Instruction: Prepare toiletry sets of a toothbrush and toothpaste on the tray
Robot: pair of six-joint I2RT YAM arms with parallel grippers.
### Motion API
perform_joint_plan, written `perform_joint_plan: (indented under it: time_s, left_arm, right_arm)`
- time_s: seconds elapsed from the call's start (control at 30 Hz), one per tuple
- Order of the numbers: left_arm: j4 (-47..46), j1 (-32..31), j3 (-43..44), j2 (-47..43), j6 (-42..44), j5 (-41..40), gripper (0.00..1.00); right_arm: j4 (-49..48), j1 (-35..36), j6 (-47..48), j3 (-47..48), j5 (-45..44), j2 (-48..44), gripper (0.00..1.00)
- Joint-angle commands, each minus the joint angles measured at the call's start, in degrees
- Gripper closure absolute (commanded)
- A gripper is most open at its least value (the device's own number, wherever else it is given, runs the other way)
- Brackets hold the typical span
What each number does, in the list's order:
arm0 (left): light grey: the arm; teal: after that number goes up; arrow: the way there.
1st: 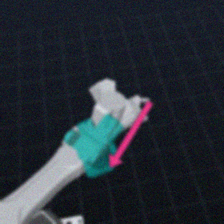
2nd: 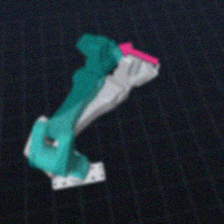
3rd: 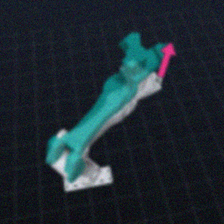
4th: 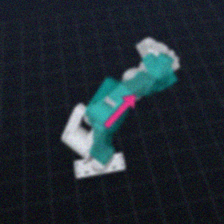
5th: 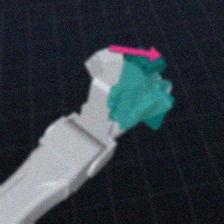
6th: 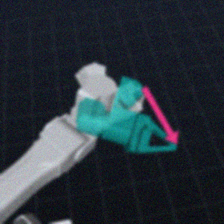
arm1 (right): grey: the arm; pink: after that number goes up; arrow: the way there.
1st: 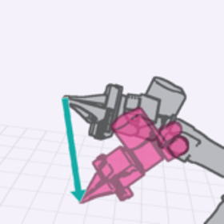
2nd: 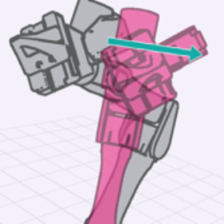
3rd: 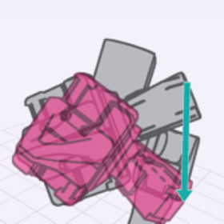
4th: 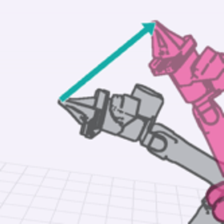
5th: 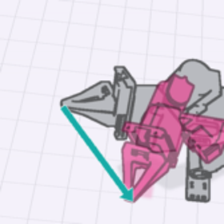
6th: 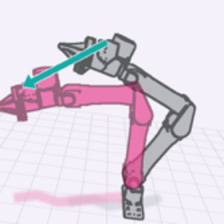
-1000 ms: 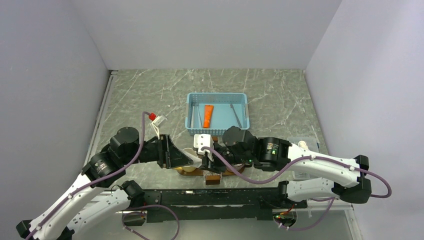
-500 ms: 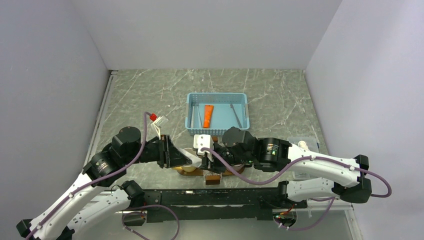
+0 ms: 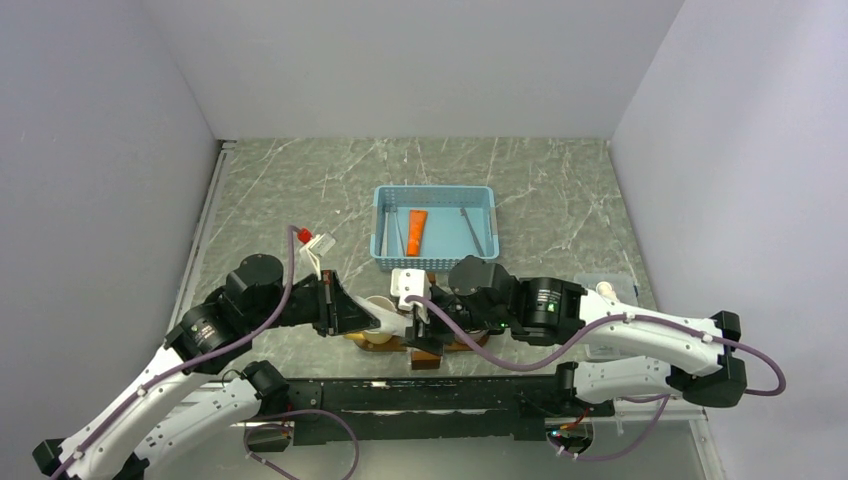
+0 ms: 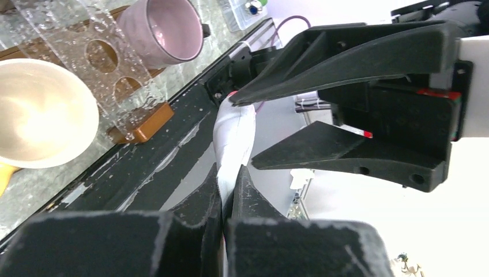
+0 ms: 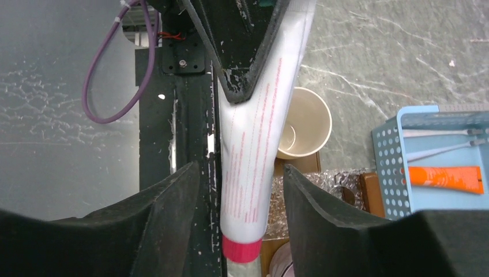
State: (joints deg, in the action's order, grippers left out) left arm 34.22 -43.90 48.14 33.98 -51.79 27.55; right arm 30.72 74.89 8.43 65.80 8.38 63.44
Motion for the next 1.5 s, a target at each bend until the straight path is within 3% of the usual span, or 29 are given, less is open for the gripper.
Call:
perform_joint_plan:
  time_s: [0.0, 0.2, 0.7, 0.9, 1.1, 1.47]
  left_arm:
    - [0.15, 0.26, 1.83, 0.61, 1.94, -1.96, 1.0]
    - [3.8, 0.3, 5.48, 2.77, 6.75, -5.12, 1.0]
    - [19.42, 0.02, 24.67, 14.51, 21.2, -13.93, 1.0]
    - [25.25, -1.65, 33.3, 21.61, 26.56, -18.93, 1.0]
    - [30.9, -4.67, 42.06, 30.46, 31.59, -24.38, 1.0]
    - [31.93, -9.82, 48.84, 40.66, 33.22, -28.25, 1.0]
  right_arm:
    - [-2.26, 0.36, -1.19, -1.24, -3.83, -3.81, 0.39]
    - [-2.57, 0.39, -3.89, -2.81, -11.36, -8.36, 0.31]
    - [1.16, -0.46, -15.67, -4.33, -40.12, -6.55, 0.27]
    - [2.48, -5.35, -20.27, -5.12, -41.54, -5.8, 0.26]
    - [3.52, -17.22, -26.11, -7.9, -38.45, -6.21, 0.26]
    - [3.46, -29.45, -34.67, -15.8, -36.61, -8.0, 0.24]
